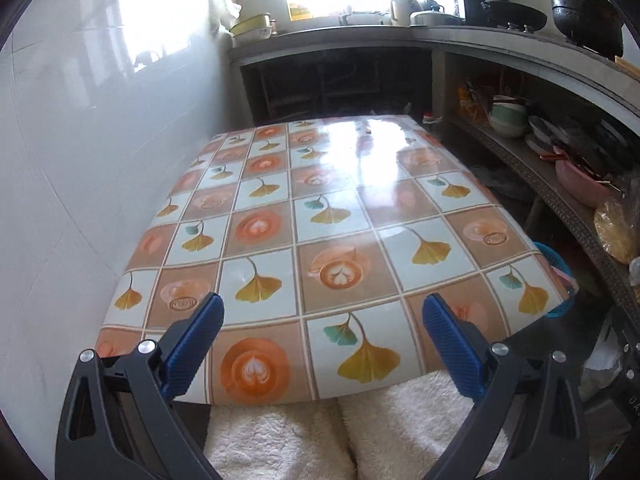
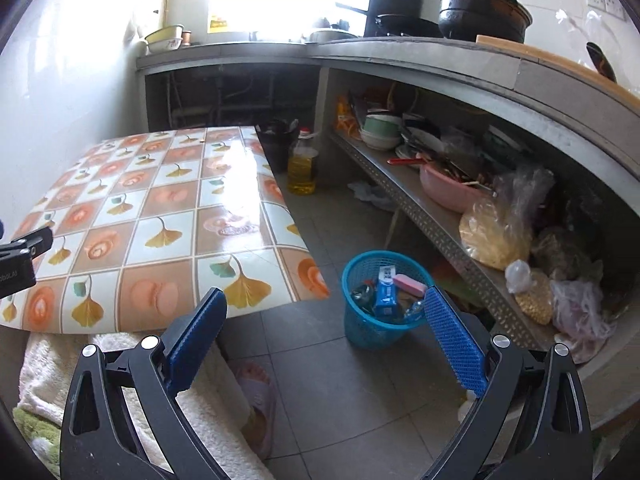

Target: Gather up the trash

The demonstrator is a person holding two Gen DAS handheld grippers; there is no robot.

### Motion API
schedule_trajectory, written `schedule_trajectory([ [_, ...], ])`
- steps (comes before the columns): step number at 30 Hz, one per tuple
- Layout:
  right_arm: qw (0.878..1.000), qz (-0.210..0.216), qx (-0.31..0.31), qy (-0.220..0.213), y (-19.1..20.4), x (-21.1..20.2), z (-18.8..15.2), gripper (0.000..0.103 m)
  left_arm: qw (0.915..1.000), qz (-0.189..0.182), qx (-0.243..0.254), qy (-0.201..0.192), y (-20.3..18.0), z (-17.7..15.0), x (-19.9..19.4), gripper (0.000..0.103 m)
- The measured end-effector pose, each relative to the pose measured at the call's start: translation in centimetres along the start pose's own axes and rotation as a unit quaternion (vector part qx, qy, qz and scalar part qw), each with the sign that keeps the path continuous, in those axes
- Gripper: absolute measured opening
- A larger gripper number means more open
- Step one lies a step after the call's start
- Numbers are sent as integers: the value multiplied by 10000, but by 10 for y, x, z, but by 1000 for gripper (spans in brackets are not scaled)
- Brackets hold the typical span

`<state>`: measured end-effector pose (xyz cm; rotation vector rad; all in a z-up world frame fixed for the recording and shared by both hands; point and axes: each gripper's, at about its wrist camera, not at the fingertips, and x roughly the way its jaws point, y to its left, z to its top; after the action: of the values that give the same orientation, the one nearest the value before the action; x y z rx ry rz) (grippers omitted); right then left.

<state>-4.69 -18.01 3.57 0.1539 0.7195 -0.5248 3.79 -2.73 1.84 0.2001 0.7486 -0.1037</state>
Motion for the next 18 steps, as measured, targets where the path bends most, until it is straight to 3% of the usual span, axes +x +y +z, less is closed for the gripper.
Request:
schedule_trajectory([
  [9, 9994, -207, 173, 231, -16, 2, -7, 95, 9993, 267, -133, 209, 9, -11, 0, 97],
  [18, 9983, -312, 314, 372, -29, 5, -13, 95, 9987, 297, 126, 391, -1, -17, 0, 97],
])
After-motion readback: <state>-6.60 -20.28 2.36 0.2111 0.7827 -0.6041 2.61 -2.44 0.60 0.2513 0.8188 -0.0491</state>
